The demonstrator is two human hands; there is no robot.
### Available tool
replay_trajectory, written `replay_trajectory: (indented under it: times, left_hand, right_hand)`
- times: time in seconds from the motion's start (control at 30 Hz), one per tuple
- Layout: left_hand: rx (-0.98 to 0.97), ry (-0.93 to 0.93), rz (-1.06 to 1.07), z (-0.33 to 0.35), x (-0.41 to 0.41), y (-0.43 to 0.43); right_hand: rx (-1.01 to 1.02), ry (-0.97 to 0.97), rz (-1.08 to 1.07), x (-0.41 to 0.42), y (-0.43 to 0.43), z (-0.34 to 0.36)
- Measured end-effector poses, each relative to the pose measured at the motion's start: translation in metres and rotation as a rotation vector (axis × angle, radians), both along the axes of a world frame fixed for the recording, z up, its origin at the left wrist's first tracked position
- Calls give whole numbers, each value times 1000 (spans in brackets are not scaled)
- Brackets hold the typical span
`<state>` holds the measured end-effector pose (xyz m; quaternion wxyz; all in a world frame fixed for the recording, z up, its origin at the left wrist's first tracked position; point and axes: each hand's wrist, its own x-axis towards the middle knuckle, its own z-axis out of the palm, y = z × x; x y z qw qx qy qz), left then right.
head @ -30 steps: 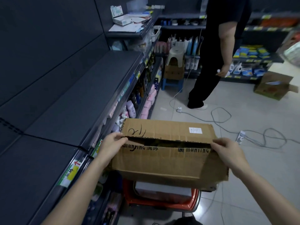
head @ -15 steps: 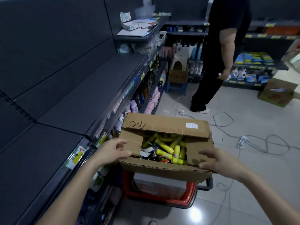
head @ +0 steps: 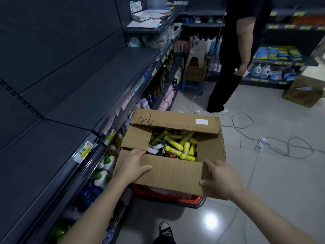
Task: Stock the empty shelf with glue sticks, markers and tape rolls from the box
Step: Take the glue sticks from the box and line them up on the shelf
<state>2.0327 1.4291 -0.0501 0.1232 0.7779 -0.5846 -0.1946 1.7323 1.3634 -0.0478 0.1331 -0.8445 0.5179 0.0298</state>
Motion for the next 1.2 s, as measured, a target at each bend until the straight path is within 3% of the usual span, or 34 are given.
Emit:
replay_trajectory:
  times: [0.1, 0.37, 0.43, 0.57, 0.73, 1.0, 1.2]
  left_hand:
    - [-15, -90, 17, -1, -3, -7]
    - [-5, -200, 7, -3, -5, -27]
    - [16, -148, -11, -3, 1, -31]
    - [-12, 147, 22, 0, 19, -42]
    - [-70, 142, 5, -7, 31, -66]
    - [-91, 50, -93, -7, 26, -104]
    - [-164, -21, -83, 4, 23, -130]
  right_hand:
    - [-60, 120, 5, 5, 0, -10]
    - [-149, 127, -46, 8, -15, -34]
    - [-112, 135, -29, 8, -19, -28]
    - [51, 60, 72, 1, -35, -14]
    - [194, -227, -14, 0, -63, -2]
    - [19, -190, -105, 23, -99, -1]
    - [-168, -295, -106, 21, -125, -4]
